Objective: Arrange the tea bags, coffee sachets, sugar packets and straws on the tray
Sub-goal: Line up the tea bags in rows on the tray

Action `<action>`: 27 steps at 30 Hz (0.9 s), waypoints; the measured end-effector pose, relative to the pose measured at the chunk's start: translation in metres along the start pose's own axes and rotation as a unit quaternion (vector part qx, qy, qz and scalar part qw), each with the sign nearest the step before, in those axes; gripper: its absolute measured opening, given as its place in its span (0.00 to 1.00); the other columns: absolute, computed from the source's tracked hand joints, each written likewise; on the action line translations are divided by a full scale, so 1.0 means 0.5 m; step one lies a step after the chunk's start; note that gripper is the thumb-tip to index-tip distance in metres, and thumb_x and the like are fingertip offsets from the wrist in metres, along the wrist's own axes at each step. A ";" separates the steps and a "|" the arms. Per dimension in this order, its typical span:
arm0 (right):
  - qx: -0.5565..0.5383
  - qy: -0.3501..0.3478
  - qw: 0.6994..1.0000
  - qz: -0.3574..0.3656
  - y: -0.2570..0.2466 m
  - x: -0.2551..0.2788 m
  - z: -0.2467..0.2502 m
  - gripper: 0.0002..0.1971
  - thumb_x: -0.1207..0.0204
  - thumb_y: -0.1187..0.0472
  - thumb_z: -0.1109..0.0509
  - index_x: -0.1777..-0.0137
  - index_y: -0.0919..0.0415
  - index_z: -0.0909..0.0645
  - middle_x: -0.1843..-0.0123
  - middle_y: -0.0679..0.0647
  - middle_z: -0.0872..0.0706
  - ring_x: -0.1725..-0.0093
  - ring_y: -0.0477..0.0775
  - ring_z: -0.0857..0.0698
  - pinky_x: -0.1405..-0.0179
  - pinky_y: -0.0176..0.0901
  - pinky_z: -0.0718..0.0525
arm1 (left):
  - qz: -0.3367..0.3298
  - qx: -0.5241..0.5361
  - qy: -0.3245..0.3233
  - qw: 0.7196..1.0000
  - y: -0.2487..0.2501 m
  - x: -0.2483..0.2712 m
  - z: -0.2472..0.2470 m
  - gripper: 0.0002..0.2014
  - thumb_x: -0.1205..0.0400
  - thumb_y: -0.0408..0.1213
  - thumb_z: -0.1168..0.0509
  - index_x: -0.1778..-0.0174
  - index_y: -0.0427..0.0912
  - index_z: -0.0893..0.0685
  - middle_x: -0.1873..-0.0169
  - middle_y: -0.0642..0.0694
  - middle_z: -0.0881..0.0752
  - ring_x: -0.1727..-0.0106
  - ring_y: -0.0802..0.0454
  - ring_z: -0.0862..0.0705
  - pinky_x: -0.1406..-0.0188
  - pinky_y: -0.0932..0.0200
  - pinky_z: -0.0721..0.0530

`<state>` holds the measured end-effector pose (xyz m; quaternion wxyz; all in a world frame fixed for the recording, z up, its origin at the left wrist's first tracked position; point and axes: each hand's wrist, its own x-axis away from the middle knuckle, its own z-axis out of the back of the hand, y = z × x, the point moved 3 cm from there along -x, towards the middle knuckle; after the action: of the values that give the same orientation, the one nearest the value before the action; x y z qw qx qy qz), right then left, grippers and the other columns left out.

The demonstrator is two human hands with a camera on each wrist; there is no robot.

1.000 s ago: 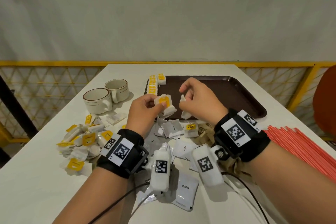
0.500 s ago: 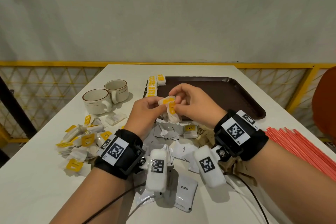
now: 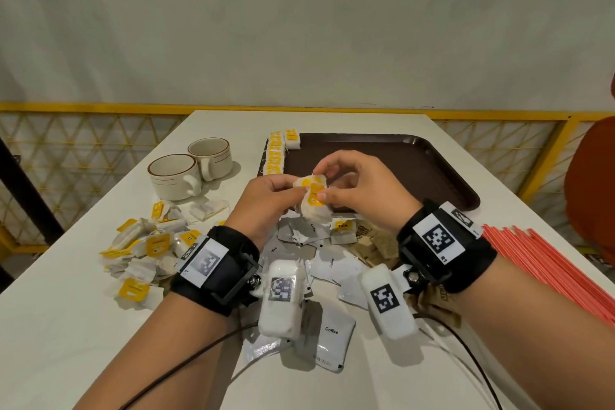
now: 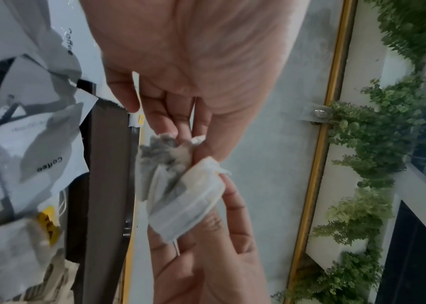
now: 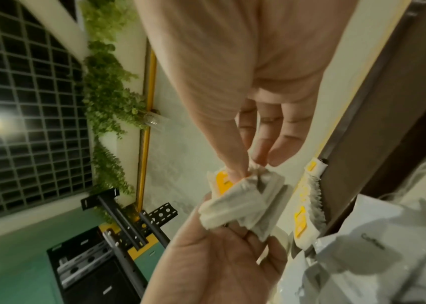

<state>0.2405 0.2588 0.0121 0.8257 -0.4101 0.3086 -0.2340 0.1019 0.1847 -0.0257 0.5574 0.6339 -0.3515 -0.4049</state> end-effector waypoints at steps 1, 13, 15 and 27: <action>0.027 -0.009 0.999 0.014 -0.003 0.000 -0.001 0.13 0.31 0.67 0.21 0.48 0.54 0.14 0.45 0.54 0.19 0.58 0.60 0.14 0.51 0.49 0.11 | 0.009 -0.003 0.003 1.000 -0.002 0.001 0.000 0.11 0.22 0.26 0.33 0.66 0.45 0.11 0.74 0.50 0.16 0.74 0.60 0.24 0.70 0.67 0.27; 0.022 -0.156 0.988 -0.012 -0.030 -0.003 0.030 0.04 0.26 0.67 0.26 0.52 0.61 0.15 0.57 0.58 0.11 0.61 0.47 0.14 0.60 0.42 0.14 | -0.029 -0.059 0.032 0.997 0.018 0.008 0.013 0.02 0.25 0.24 0.29 0.61 0.33 0.13 0.73 0.44 0.15 0.76 0.61 0.18 0.73 0.70 0.21; 0.025 -0.197 0.980 -0.016 -0.032 -0.004 0.023 0.06 0.27 0.68 0.24 0.52 0.60 0.15 0.58 0.55 0.10 0.61 0.47 0.14 0.61 0.40 0.13 | -0.029 -0.063 0.032 0.997 0.019 0.009 0.011 0.05 0.27 0.22 0.28 0.56 0.29 0.14 0.71 0.45 0.15 0.75 0.64 0.17 0.74 0.73 0.21; 0.072 -0.090 0.993 -0.019 0.002 -0.032 0.018 0.11 0.29 0.66 0.22 0.48 0.60 0.15 0.61 0.53 0.12 0.65 0.44 0.15 0.62 0.35 0.13 | -0.002 -0.014 -0.032 0.999 0.021 0.012 0.000 0.07 0.22 0.25 0.32 0.50 0.28 0.14 0.65 0.42 0.12 0.69 0.60 0.14 0.68 0.71 0.18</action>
<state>0.2358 0.2741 0.0206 0.8727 -0.3751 0.2076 -0.2336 0.1046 0.1782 -0.0158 0.5538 0.6137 -0.3619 -0.4308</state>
